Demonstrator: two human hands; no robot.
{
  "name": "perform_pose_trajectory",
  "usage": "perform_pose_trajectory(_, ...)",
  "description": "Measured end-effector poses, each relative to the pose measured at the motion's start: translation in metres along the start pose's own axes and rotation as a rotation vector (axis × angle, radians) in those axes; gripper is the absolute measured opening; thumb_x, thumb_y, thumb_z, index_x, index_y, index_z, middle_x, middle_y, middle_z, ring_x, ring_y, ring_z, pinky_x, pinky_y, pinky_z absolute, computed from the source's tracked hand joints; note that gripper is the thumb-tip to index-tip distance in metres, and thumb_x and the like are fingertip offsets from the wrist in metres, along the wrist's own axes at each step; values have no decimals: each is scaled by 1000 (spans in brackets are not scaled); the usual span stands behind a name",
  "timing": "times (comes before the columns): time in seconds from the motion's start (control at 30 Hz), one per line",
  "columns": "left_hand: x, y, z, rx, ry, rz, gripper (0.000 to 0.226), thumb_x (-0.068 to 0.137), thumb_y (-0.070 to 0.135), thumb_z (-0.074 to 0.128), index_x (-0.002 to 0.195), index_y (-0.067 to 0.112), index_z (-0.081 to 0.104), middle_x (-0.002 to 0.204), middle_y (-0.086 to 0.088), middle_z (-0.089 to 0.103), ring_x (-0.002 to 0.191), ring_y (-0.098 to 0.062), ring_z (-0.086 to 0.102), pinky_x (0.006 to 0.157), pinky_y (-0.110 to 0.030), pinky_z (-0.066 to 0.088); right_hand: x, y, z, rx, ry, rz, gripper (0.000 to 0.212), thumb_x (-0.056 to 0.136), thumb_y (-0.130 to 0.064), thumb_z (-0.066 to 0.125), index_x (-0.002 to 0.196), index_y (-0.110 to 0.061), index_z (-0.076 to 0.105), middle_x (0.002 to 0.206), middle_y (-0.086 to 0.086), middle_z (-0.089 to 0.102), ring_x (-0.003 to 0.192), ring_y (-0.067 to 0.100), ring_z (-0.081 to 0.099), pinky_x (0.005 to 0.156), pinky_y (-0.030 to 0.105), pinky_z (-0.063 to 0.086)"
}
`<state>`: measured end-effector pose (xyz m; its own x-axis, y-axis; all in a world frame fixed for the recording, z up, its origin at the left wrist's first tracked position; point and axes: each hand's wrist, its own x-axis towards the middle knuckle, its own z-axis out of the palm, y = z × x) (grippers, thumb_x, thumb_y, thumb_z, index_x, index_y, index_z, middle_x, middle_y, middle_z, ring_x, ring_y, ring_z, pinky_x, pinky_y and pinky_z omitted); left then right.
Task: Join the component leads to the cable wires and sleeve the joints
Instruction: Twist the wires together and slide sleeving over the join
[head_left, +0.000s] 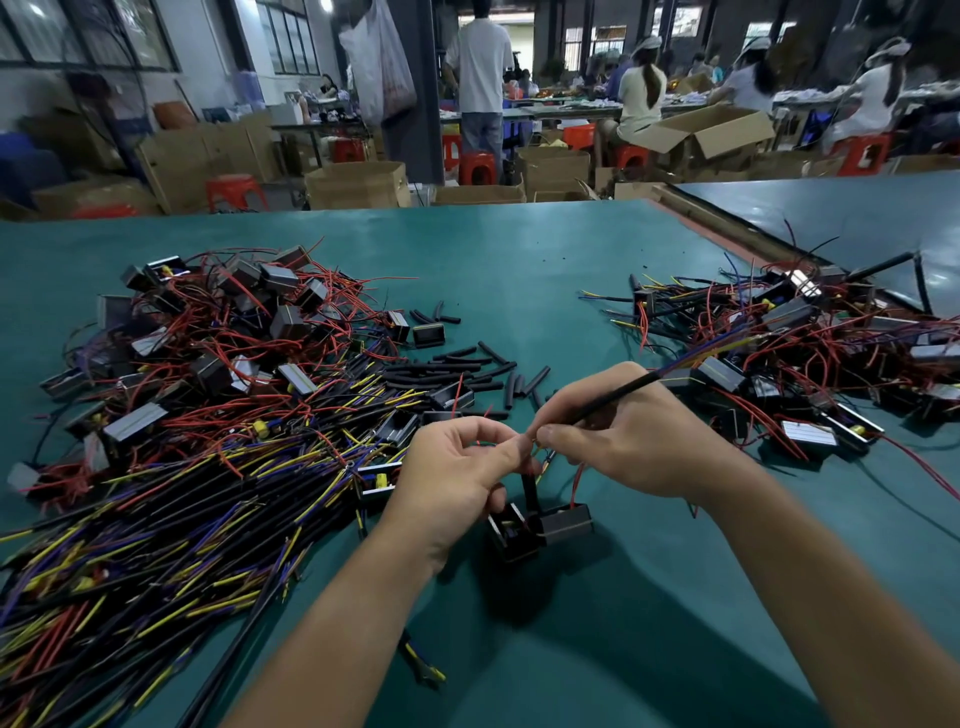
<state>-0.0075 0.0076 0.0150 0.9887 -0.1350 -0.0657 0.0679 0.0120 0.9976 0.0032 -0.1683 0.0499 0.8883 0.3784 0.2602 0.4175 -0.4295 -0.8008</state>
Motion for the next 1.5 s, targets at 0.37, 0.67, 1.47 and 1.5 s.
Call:
perform_pose_trajectory(0.37,-3,-2,6,150,-9,165,9,79,3,75,71,7,73,52,0,58,38,-9,42,39,-19,38,-1,2,-4,44,-62,20,17,84,-1,71,76,-13,77,56,-2,64,55,11,53,52,25,42)
perform_pose_trajectory(0.67,-3,1,4,127,-46,113,16,83,5,72,69,12,67,53,3,56,37,-11,46,40,-20,41,-2,7,-8,61,-160,55,11,88,-2,68,79,-8,73,65,12,68,60,16,59,59,29,48)
perform_pose_trajectory(1.47,-5,16,-2,61,-276,-129,18,88,2,56,71,7,60,50,4,57,40,-9,46,47,-21,39,-4,0,-5,15,-141,61,10,80,-5,76,76,-14,72,66,-4,70,59,3,61,58,13,46)
perform_pose_trajectory(1.5,-6,15,-1,68,-262,-115,20,88,3,58,70,8,61,52,1,56,41,-10,46,48,-22,39,-4,-1,-5,-1,-140,58,10,80,-6,76,76,-14,72,66,-3,70,60,4,61,58,13,46)
